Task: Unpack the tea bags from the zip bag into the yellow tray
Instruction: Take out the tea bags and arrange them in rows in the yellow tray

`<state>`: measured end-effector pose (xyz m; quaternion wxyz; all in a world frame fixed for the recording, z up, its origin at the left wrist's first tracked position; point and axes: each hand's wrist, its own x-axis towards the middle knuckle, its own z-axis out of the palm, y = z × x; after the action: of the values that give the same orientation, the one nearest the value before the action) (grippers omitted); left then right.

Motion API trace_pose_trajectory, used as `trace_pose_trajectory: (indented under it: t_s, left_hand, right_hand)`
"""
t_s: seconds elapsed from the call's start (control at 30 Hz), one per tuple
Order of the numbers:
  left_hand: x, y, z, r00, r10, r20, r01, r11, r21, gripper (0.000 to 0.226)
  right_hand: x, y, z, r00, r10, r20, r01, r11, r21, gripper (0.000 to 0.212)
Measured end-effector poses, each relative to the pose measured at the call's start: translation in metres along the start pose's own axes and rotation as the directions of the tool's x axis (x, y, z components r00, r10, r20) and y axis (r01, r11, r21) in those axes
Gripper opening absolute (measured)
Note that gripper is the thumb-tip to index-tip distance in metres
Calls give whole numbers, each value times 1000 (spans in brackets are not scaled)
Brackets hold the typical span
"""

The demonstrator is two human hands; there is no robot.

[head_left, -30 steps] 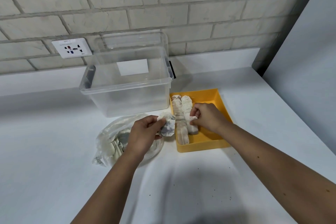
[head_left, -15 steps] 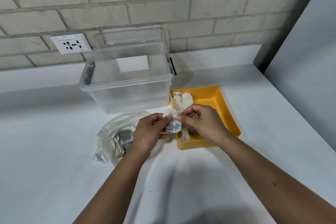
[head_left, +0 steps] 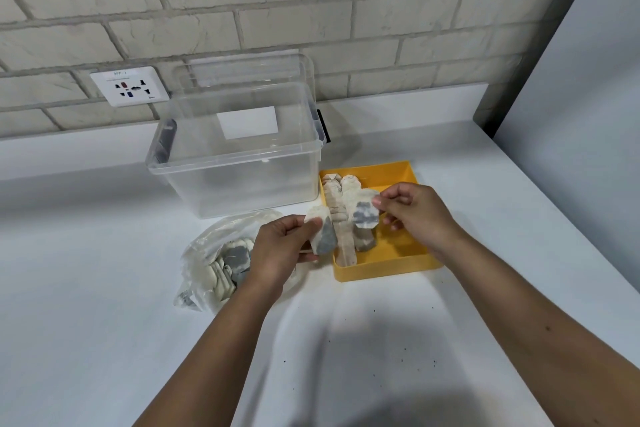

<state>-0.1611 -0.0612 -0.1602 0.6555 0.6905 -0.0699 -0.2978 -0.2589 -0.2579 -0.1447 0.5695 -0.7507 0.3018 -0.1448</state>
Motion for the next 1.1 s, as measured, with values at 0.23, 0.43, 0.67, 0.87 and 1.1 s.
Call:
trace_pose_trajectory:
  t_s: [0.23, 0.43, 0.67, 0.87, 1.1]
  left_hand:
    - [2, -2, -1, 1000, -12, -14, 12, 1000, 4, 16]
    - [4, -3, -3, 1000, -10, -11, 11, 1000, 13, 16]
    - [5, -7, -2, 1000, -28, 12, 27, 1000, 7, 17]
    - [6, -6, -1, 999, -1, 51, -1, 1000, 27, 16]
    - [3, -3, 6, 989, 49, 138, -61, 995, 82, 19]
  right_hand:
    - [15, 35, 4, 985, 146, 90, -111, 943, -315, 10]
    - [19, 35, 11, 965, 244, 96, -216, 947, -240, 11]
    - [21, 35, 13, 958, 259, 125, -218, 937, -272, 18]
    - [15, 24, 14, 1000, -7, -21, -2, 904, -427, 31]
    - [-7, -8, 28, 979, -70, 192, 84, 994, -65, 15]
